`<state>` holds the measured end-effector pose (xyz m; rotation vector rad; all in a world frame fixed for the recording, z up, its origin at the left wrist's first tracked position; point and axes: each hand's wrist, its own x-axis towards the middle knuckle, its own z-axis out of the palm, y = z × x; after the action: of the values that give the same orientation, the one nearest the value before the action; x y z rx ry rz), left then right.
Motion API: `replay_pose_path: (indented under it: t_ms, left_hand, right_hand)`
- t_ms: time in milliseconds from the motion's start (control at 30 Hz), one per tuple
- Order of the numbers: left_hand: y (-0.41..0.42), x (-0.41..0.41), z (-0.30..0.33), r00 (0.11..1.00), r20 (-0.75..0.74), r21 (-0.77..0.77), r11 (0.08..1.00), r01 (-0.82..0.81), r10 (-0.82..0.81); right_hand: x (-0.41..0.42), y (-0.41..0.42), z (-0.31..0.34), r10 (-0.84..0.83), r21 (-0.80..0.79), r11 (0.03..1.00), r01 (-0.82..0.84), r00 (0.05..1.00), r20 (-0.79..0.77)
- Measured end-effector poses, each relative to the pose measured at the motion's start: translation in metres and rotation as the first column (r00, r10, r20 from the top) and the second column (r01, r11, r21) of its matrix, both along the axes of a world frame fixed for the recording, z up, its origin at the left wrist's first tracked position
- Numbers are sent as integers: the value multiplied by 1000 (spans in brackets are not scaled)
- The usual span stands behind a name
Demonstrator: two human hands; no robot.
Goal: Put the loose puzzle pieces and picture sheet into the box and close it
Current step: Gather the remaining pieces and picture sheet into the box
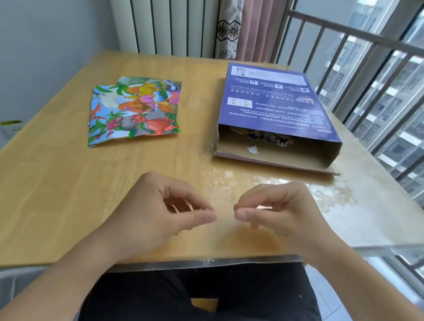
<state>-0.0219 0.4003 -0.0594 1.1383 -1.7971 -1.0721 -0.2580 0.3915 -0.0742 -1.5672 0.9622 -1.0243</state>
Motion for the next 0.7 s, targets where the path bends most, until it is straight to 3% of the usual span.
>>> replay_pose_path:
  t_ms: [100, 233, 300, 367, 400, 467, 533, 600, 700]
  left_hand:
    - [-56, -44, 3, 972, -152, 60, 984, -170, 177]
    - [-123, -94, -6, 980, -60, 153, 972, -181, 192]
    - [-131, -100, -11, 984, -4, 135, 975, -174, 176]
    - [-127, -93, -16, 982, 21, 17, 982, -190, 190]
    - [-123, -87, -20, 976, 45, -70, 975, -211, 214]
    - [-119, -71, -27, 955, 157, -256, 944, -209, 254]
    - [-120, -58, -34, 906, 348, -399, 913, -88, 240]
    - [-125, -49, -39, 856, 473, -443, 896, 25, 210]
    - [-127, -47, -42, 853, 473, -465, 885, 28, 222]
  right_hand:
    - [-15, -49, 14, -316, 197, 935, 295, 945, 83]
    - [-34, -99, 12, -558, 438, 794, 422, 792, 247]
    - [-43, -103, 0, -573, 337, 793, 508, 809, 130]
    - [-48, -95, -10, -601, -68, 795, 603, 767, -223]
    - [-46, -88, -14, -619, -258, 785, 563, 705, -346]
    - [-36, -77, -15, -571, -519, 794, 316, 679, -461]
    - [-20, -75, -11, -504, -624, 781, 9, 597, -623]
    - [-11, -83, -8, -380, -522, 835, -172, 507, -774]
    - [-18, -109, -3, -159, -229, 968, -106, 446, -881]
